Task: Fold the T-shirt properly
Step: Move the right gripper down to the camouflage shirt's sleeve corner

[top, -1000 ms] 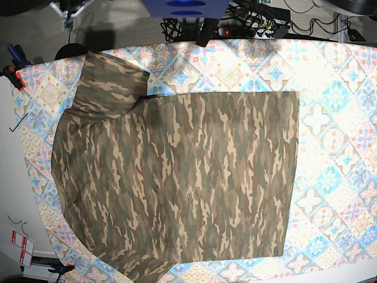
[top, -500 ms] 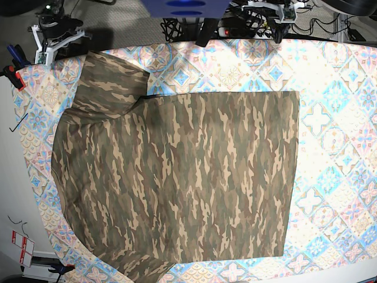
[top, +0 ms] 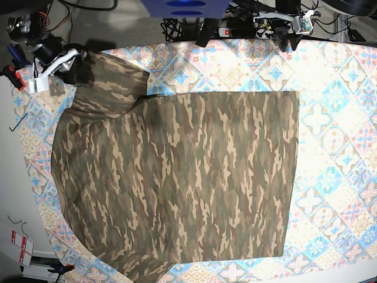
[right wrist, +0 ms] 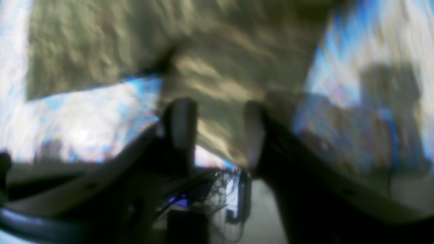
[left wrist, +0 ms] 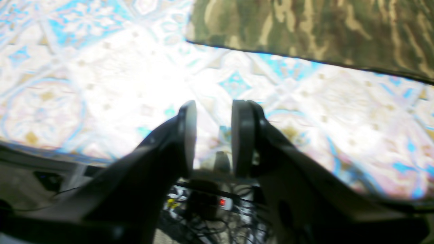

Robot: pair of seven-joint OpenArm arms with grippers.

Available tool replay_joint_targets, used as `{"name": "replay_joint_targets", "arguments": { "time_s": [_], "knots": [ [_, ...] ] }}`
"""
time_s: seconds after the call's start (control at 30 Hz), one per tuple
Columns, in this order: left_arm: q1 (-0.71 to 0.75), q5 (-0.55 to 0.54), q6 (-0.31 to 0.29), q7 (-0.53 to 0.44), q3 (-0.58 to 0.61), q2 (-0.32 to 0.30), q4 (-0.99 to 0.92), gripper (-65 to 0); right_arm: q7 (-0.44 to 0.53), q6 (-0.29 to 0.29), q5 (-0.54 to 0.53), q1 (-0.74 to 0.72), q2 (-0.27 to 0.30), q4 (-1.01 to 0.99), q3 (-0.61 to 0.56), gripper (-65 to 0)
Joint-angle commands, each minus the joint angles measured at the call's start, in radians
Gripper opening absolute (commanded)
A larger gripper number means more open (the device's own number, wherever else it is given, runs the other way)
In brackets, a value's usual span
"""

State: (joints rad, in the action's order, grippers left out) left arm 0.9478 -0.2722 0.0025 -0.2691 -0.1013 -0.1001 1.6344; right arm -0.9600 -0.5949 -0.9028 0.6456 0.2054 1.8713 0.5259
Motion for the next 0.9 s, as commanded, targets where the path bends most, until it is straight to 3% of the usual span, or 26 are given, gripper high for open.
{"name": "replay_joint_targets", "arguments": {
  "time_s": [0.0,0.23,0.4,0.53,0.87],
  "knots": [
    [0.010,-0.003,0.000,-0.025,-0.002,-0.003,0.013,-48.9,0.002,-0.012,-0.005,0.009,-0.002,-0.008,0.032,-40.3],
    [0.007,-0.005,0.000,-0.023,-0.004,-0.003,0.013,-54.7,0.000,-0.015,-0.005,-0.053,-0.011,-0.189,0.061,-45.3],
    [0.007,-0.005,0.000,-0.023,-0.004,0.001,0.013,-54.4,0.000,-0.015,-0.005,-0.111,-0.011,-0.322,0.059,-45.3],
    [0.007,-0.005,0.000,-0.023,-0.004,0.001,0.013,-54.4,-0.057,-0.017,-0.005,-0.162,-0.010,-0.448,0.059,-45.2],
    [0.007,-0.005,0.000,-0.023,-0.004,0.001,0.013,-54.3,-0.069,-0.018,-0.003,-0.174,-0.010,-0.500,0.059,-42.2]
  ]
}}
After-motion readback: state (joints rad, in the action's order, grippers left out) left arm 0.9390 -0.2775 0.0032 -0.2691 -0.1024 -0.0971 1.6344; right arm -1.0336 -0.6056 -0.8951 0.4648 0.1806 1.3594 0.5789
